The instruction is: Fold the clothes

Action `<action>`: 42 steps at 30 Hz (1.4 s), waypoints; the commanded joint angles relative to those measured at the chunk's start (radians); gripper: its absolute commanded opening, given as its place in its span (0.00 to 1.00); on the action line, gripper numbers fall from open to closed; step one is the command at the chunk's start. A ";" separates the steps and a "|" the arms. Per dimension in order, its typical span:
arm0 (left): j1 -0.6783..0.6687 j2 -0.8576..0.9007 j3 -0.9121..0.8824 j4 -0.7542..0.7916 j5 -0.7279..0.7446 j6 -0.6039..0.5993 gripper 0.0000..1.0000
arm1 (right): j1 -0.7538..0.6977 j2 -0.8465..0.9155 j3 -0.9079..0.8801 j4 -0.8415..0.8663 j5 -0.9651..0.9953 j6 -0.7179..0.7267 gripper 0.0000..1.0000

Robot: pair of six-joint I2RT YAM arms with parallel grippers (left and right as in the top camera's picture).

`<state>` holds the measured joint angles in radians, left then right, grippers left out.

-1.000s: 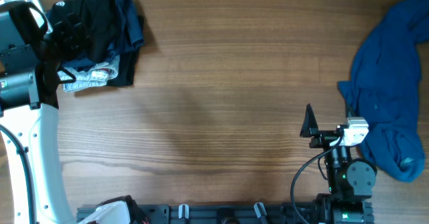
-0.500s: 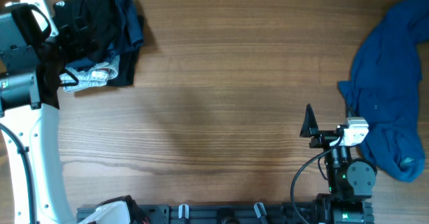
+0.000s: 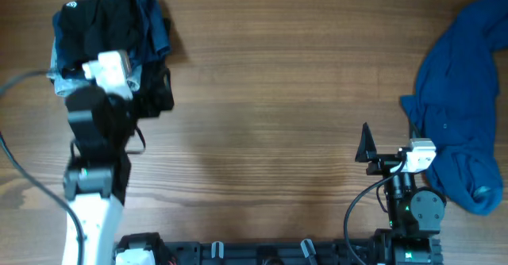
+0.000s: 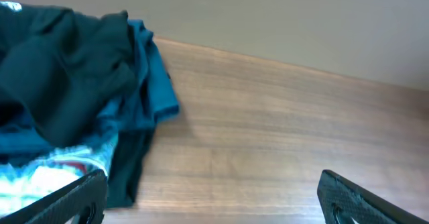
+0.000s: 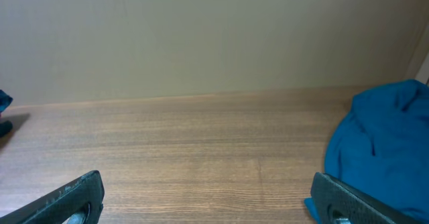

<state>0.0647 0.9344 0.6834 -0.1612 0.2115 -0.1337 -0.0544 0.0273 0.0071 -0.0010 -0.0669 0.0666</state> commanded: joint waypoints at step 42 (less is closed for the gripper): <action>-0.030 -0.922 -0.662 0.255 0.016 -0.121 0.99 | -0.006 0.002 -0.002 0.003 -0.001 -0.012 1.00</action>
<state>0.0399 0.0696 0.0551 0.0948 0.2119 -0.2462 -0.0544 0.0288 0.0071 -0.0006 -0.0669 0.0662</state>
